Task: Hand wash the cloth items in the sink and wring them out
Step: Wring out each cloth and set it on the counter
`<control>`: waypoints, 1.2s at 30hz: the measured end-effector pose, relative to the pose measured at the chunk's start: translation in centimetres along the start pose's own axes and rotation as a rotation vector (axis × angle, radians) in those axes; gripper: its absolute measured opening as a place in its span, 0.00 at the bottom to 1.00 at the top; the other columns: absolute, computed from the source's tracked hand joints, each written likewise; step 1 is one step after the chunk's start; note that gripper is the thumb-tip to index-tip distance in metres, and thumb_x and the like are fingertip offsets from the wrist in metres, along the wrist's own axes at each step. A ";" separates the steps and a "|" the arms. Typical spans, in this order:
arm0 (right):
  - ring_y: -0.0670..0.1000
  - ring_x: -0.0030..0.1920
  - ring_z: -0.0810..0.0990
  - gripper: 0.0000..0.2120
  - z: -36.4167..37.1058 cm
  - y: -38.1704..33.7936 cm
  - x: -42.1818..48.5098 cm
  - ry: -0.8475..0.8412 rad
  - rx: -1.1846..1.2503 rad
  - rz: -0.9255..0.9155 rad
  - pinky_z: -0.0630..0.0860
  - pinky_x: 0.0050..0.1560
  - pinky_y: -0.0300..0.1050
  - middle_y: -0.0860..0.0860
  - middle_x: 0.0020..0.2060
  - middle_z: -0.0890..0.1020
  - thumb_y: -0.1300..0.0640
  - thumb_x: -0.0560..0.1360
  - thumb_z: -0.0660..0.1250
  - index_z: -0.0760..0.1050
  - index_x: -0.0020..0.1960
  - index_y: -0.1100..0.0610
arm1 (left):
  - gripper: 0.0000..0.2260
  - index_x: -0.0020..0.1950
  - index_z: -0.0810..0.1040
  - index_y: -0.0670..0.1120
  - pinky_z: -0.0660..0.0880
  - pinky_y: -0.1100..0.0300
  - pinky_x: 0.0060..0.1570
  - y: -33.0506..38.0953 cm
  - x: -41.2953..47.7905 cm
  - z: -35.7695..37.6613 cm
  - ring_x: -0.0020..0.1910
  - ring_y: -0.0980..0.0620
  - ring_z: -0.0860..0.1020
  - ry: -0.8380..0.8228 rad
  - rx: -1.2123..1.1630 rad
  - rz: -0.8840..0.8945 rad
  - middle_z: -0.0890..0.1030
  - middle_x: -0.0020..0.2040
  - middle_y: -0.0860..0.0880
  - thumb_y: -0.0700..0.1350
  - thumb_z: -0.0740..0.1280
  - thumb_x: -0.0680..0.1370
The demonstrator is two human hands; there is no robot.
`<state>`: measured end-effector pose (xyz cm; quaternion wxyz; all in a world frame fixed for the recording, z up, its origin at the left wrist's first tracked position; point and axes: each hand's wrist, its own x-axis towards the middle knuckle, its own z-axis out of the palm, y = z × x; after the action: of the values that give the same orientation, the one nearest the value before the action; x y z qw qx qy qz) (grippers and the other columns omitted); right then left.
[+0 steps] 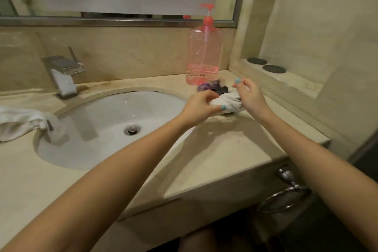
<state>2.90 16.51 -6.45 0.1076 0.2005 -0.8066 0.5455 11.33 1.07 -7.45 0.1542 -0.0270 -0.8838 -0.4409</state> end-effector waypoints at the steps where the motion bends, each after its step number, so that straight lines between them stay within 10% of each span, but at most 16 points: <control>1: 0.47 0.40 0.72 0.10 -0.4 1.1 -0.1 -0.033 -0.047 0.002 0.68 0.40 0.35 0.48 0.36 0.75 0.57 0.82 0.60 0.75 0.48 0.62 | 0.18 0.61 0.80 0.42 0.74 0.56 0.57 -0.4 0.2 1.1 0.55 0.49 0.79 -0.007 0.039 -0.008 0.82 0.57 0.46 0.47 0.74 0.74; 6: 0.50 0.55 0.72 0.13 -0.8 6.2 -0.5 -0.217 -0.267 -0.050 0.66 0.53 0.41 0.52 0.51 0.75 0.53 0.82 0.58 0.75 0.56 0.61 | 0.20 0.64 0.79 0.50 0.75 0.51 0.58 -2.7 0.6 3.8 0.57 0.49 0.78 0.031 0.100 -0.109 0.82 0.59 0.49 0.55 0.72 0.74; 17: 0.56 0.67 0.65 0.15 2.0 0.8 -0.1 -0.002 -0.426 -0.148 0.63 0.66 0.51 0.55 0.62 0.73 0.49 0.80 0.61 0.75 0.64 0.55 | 0.23 0.69 0.73 0.46 0.69 0.48 0.64 -2.5 0.4 1.2 0.66 0.43 0.70 0.106 0.267 -0.077 0.74 0.66 0.44 0.54 0.68 0.77; 26: 0.56 0.69 0.65 0.16 18.3 -9.2 -3.1 -0.447 -0.305 -0.372 0.56 0.69 0.41 0.58 0.64 0.72 0.54 0.79 0.66 0.76 0.65 0.57 | 0.16 0.63 0.77 0.42 0.65 0.51 0.62 -10.8 -9.2 -19.4 0.62 0.39 0.71 0.359 0.653 -0.060 0.79 0.61 0.44 0.48 0.67 0.79; 36: 0.54 0.73 0.64 0.23 37.7 -18.8 -10.3 -0.844 -0.166 -0.412 0.57 0.68 0.41 0.56 0.72 0.69 0.54 0.81 0.62 0.64 0.75 0.57 | 0.23 0.71 0.68 0.43 0.67 0.46 0.61 -18.8 -23.0 -33.5 0.65 0.36 0.69 0.520 0.751 -0.646 0.72 0.67 0.38 0.53 0.64 0.80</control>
<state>22.07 -22.28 -9.14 -0.1078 0.5508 -0.7643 0.3174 38.06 -34.76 -9.89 0.2232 0.4118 -0.8763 -0.1130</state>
